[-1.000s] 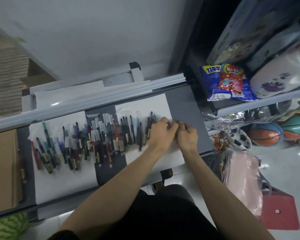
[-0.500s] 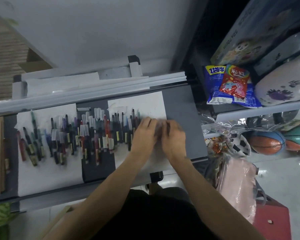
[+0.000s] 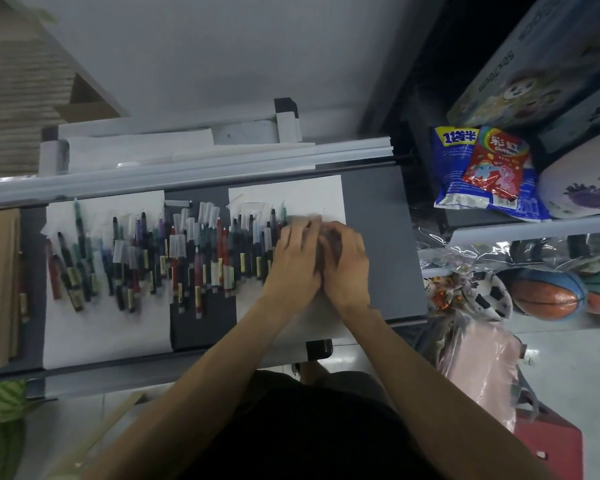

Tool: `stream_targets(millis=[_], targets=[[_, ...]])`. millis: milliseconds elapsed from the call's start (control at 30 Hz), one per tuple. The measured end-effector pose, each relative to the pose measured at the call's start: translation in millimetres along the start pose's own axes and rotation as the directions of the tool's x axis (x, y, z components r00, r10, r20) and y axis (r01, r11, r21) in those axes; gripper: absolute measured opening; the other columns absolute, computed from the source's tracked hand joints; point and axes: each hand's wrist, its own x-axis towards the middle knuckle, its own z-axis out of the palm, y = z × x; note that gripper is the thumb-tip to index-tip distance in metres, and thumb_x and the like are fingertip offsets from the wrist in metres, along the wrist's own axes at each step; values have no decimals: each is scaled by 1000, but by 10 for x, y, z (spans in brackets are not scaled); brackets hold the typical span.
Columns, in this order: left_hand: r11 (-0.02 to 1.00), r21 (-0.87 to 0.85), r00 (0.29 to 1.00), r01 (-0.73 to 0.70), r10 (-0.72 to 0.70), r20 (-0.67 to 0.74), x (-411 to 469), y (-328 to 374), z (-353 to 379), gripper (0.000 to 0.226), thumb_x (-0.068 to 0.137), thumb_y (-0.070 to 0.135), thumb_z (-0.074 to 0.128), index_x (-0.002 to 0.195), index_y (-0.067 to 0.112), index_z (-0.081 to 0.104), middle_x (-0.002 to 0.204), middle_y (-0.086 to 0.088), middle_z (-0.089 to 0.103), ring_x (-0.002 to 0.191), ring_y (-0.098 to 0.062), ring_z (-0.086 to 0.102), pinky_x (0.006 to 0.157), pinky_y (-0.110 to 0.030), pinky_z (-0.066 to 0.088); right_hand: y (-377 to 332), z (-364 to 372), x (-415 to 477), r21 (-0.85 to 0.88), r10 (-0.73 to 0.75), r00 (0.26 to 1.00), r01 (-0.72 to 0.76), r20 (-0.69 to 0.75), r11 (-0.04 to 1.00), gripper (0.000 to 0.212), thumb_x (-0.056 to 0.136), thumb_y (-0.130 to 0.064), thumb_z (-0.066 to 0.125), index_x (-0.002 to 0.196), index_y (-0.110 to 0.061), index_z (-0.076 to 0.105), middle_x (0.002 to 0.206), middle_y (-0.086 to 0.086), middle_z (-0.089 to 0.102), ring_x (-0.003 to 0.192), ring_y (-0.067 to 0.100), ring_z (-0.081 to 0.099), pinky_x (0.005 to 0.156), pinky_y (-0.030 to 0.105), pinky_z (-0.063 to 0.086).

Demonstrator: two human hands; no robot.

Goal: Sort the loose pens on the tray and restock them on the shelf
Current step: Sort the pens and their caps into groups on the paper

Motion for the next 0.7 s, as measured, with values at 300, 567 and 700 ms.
stream_targets(millis=[300,567,700], targets=[[972,-218,989,91,-63,132,-102,-23,-134,99,83,0,68,165,13,14,165,-12,19,153,-28,13,126,-38,14,-28,-29,-21,138,11,999,-4,-47,990,28,100,-26,67,128,-26,65,137,-13,61,129,-2,53,110,12,39],[967,-236,983,95,-53,178,-157,-145,-306,87,91,15,75,163,16,27,165,-7,26,155,-22,19,122,-31,24,-32,-236,-74,125,50,998,-55,49,991,39,92,-39,76,128,-29,63,147,-22,54,138,-8,45,119,26,38],[976,-201,985,79,-46,165,-192,-158,-439,75,94,14,71,160,12,35,160,-7,33,151,-21,24,122,-33,31,-62,-382,-144,16,21,995,-23,96,1000,51,89,-49,75,133,-29,61,150,-20,52,141,-6,40,116,17,33]])
